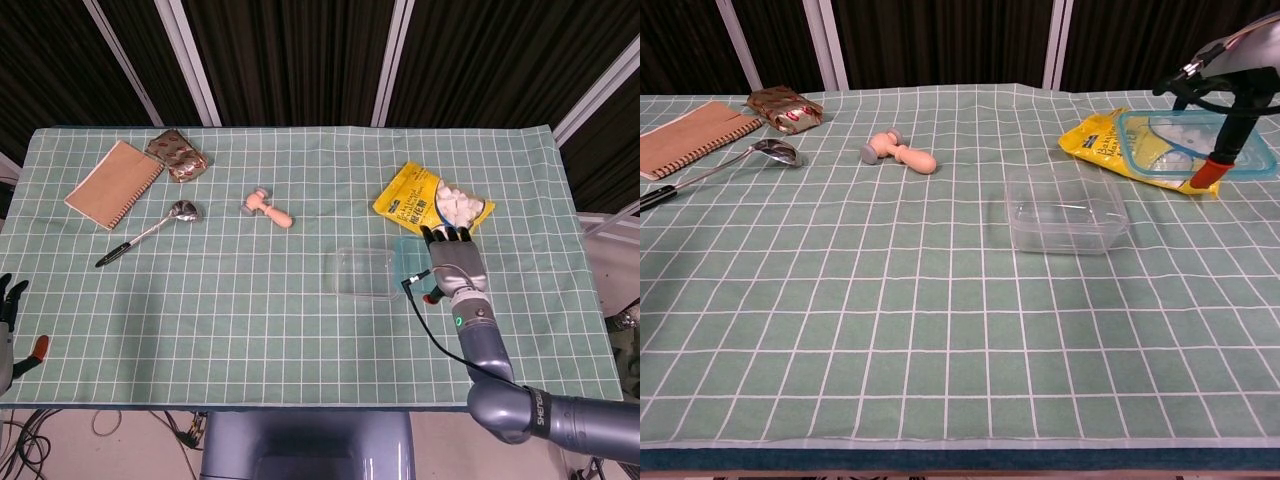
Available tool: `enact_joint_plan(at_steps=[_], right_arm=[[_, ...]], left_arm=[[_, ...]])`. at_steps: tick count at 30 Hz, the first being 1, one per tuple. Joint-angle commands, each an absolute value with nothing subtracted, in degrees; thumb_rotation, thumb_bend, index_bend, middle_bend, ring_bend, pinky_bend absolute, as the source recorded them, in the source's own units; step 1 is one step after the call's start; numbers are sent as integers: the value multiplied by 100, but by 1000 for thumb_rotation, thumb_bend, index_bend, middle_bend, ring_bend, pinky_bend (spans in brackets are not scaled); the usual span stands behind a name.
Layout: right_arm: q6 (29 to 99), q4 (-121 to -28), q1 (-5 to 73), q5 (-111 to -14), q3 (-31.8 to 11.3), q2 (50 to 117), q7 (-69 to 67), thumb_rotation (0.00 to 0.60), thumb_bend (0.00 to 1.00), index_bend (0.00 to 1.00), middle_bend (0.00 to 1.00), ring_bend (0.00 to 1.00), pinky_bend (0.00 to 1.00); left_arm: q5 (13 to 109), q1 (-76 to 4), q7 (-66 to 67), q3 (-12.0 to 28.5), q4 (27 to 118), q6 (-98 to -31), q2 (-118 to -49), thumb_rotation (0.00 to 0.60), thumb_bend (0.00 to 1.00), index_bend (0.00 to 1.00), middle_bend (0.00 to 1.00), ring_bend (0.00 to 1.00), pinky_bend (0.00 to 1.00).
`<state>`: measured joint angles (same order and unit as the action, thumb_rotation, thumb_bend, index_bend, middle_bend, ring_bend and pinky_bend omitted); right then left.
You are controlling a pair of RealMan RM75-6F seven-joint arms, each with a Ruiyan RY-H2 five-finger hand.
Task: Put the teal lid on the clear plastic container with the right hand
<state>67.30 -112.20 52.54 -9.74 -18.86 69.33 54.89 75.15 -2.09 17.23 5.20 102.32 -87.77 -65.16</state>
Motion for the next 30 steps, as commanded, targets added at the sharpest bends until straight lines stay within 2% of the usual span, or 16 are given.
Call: enact_joint_plan(at_steps=[1, 13, 30], right_arm=[[6485, -10920, 5516, -633, -1897, 7033, 5633, 600, 186, 0, 442, 67, 0], [5992, -10333, 6089, 10, -1854, 7292, 5561, 600, 186, 0, 442, 67, 0], [6374, -9899, 6447, -29, -1691, 8137, 5250, 600, 186, 0, 442, 67, 0]], left_arm=[[7483, -215, 1728, 525, 10241, -8753, -6512, 600, 316, 106, 0, 0, 0], [7359, -243, 1748, 547, 10292, -8681, -6484, 600, 316, 106, 0, 0, 0], [7251, -267, 1725, 545, 10334, -8603, -6448, 600, 317, 106, 0, 0, 0]])
